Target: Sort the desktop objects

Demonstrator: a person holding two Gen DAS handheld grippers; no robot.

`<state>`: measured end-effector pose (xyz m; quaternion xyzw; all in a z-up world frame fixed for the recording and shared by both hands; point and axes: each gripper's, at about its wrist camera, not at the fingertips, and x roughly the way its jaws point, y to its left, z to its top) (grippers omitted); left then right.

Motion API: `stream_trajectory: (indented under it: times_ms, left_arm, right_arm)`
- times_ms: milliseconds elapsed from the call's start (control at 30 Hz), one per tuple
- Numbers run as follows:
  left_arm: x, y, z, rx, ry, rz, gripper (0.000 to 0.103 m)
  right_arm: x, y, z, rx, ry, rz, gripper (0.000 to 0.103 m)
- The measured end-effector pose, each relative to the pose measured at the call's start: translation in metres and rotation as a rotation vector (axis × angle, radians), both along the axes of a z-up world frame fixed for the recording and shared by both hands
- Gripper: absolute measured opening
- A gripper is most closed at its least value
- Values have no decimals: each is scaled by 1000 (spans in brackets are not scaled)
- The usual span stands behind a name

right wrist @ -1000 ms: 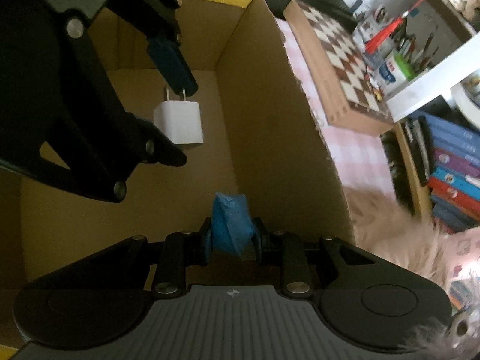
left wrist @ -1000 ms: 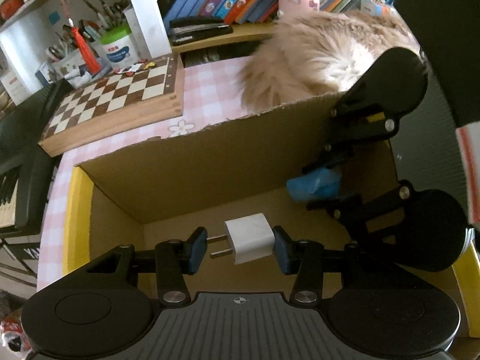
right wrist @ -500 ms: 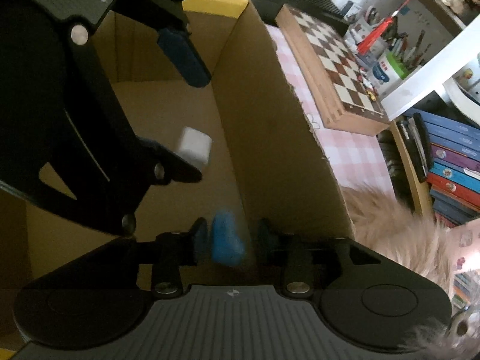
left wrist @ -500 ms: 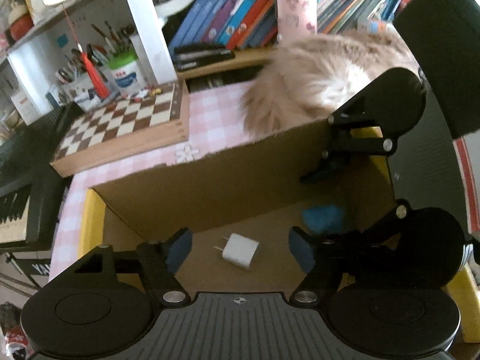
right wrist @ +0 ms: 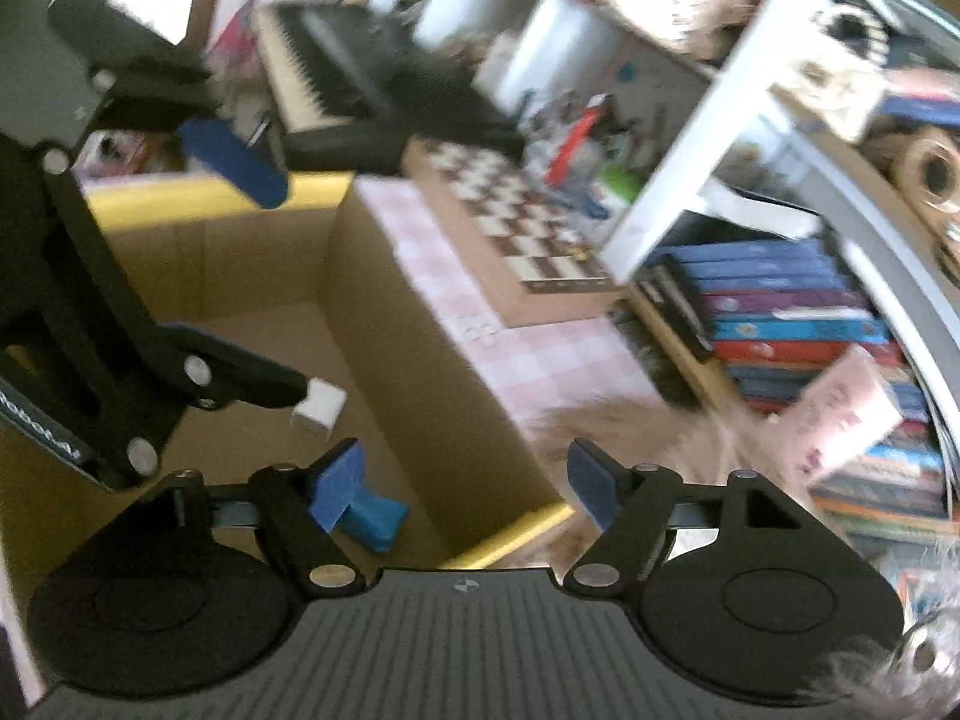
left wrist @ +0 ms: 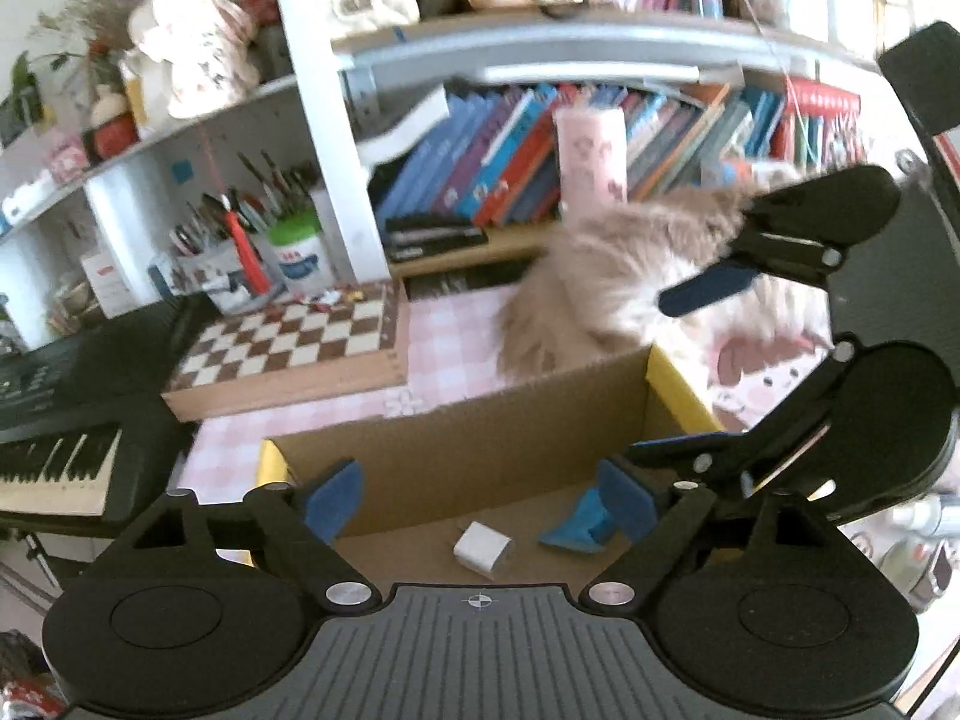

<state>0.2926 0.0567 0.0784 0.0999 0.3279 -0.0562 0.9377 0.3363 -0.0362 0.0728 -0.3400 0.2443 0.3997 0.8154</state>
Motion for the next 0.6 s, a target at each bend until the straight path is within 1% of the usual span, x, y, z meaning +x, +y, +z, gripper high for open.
stream_trajectory:
  times_ms: [100, 200, 267, 333, 433, 500, 600]
  left_arm:
    - [-12, 0, 9, -25, -42, 16, 90]
    - [-27, 1, 17, -43, -94, 30, 93]
    - [-37, -1, 20, -25, -142, 44, 93]
    - [-47, -4, 21, 15, -185, 51, 94]
    - [-59, -7, 23, 33, -218, 53, 94]
    - [-68, -7, 25, 23, -243, 63, 94]
    - [-80, -6, 27, -15, -270, 96, 94]
  right_arm:
    - [-10, -14, 11, 54, 3, -54, 72]
    - [-22, -25, 18, 102, -24, -99, 72]
    - [-30, -33, 23, 154, -59, -137, 73]
    - [-36, -39, 26, 201, -79, -179, 73]
    - [-47, -50, 30, 274, -93, -246, 73]
    - [-54, -56, 32, 309, -103, -295, 73]
    - [-65, -65, 33, 359, -109, -383, 73]
